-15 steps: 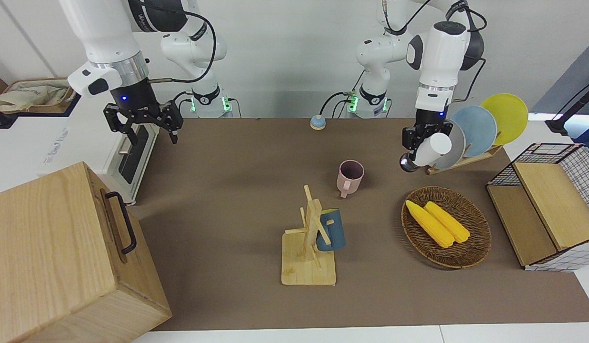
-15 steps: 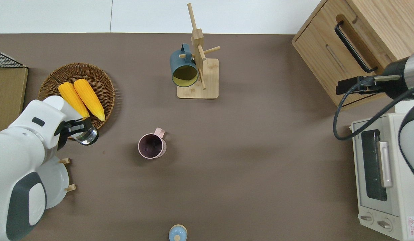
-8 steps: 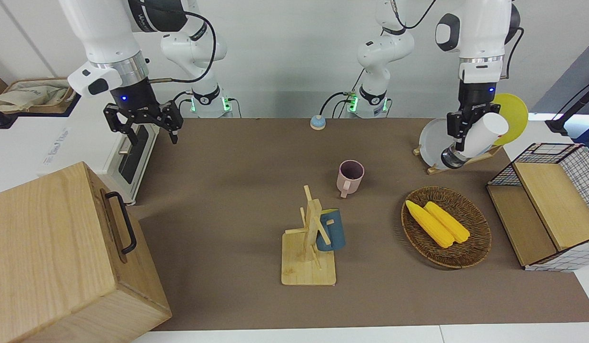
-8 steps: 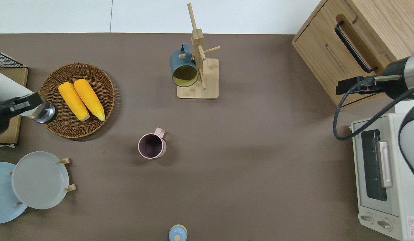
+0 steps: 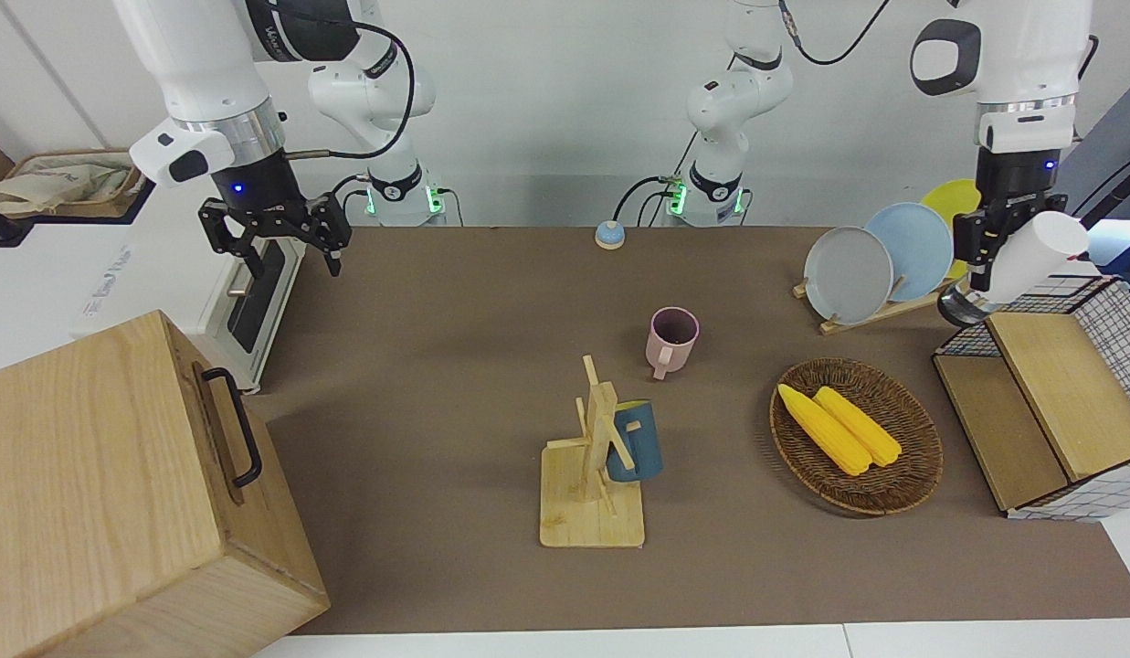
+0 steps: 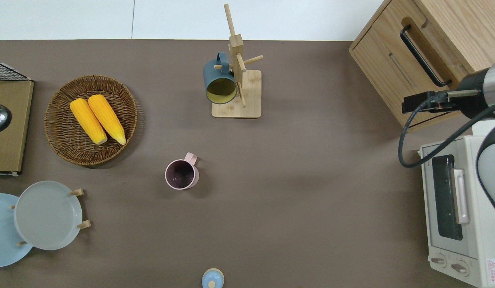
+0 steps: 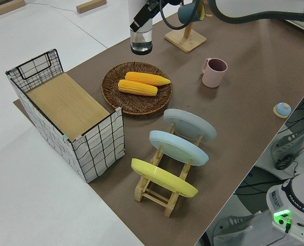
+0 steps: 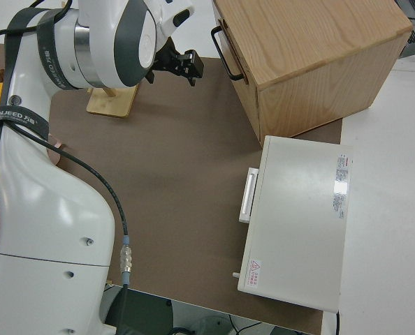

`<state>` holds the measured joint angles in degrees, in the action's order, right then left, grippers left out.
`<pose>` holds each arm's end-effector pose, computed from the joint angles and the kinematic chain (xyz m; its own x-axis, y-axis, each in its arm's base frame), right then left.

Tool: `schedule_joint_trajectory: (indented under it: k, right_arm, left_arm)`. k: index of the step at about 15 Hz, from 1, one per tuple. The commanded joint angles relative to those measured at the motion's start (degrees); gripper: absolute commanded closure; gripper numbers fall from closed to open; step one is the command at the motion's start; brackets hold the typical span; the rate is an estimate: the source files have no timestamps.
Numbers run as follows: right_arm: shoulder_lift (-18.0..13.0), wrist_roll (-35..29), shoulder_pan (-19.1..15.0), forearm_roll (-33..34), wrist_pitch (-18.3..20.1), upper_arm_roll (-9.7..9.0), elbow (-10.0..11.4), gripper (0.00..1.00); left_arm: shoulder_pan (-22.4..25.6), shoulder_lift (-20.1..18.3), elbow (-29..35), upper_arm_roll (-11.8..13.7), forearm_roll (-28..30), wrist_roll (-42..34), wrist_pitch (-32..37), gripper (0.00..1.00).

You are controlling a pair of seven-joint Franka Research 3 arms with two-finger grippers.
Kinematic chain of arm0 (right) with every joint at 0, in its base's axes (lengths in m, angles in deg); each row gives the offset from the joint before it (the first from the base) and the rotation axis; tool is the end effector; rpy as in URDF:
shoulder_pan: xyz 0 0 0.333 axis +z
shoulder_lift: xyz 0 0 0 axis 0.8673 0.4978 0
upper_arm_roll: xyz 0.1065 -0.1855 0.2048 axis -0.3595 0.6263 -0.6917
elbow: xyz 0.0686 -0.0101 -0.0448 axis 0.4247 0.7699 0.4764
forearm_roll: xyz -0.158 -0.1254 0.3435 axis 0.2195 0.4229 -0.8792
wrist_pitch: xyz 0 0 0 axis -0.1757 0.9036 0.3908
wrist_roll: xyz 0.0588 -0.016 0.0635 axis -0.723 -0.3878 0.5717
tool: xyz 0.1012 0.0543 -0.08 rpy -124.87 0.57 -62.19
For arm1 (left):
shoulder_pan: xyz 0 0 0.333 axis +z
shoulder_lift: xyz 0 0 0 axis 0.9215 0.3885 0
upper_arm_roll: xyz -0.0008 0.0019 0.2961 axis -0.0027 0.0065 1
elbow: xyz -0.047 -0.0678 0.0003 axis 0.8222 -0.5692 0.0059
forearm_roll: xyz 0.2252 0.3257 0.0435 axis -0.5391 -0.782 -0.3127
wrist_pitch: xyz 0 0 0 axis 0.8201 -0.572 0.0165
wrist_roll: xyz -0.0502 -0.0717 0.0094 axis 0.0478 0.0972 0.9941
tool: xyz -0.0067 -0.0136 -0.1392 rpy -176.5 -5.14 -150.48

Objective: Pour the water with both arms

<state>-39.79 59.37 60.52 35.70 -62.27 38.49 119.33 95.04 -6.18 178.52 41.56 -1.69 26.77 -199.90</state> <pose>0.6088 0.0332 0.5860 0.9896 0.0022 0.1436 0.0053 -0.9998 -0.0210 0.5869 0.1176 0.5777 0.8154 0.1673 0.5542 0.2243 -0.9738 -0.0361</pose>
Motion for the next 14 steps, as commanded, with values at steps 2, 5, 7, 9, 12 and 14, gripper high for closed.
schedule_joint_trajectory:
  k: [2, 5, 7, 9, 12, 14]
  right_arm:
    - [-0.21, 0.77, -0.46, -0.93, -0.12, -0.20, -0.07, 0.009]
    - [-0.21, 0.77, -0.46, -0.93, -0.12, -0.20, -0.07, 0.009]
    - [-0.21, 0.86, -0.46, -0.93, -0.12, -0.20, -0.07, 0.009]
    - [-0.21, 0.86, -0.46, -0.93, -0.12, -0.20, -0.07, 0.009]
    - [-0.21, 0.77, -0.46, -0.93, -0.12, -0.20, -0.07, 0.009]
    - [-0.21, 0.77, -0.46, -0.93, -0.12, -0.20, -0.07, 0.009]
  left_arm:
    - [0.49, 6.74, -11.49, 5.78, 4.54, -11.91, 3.74, 1.00]
    - [0.49, 8.33, -13.27, 9.74, 11.31, -20.79, 4.80, 1.00]
    - [0.57, 9.21, -13.35, 11.85, 14.39, -25.01, 4.63, 1.00]
    - [1.10, 10.88, -14.40, 12.74, 16.42, -27.75, 4.10, 1.00]
    - [3.03, 13.60, -15.29, 13.00, 19.23, -32.22, 3.31, 1.00]
    - [3.65, 15.10, -15.64, 13.00, 22.74, -36.44, 2.00, 1.00]
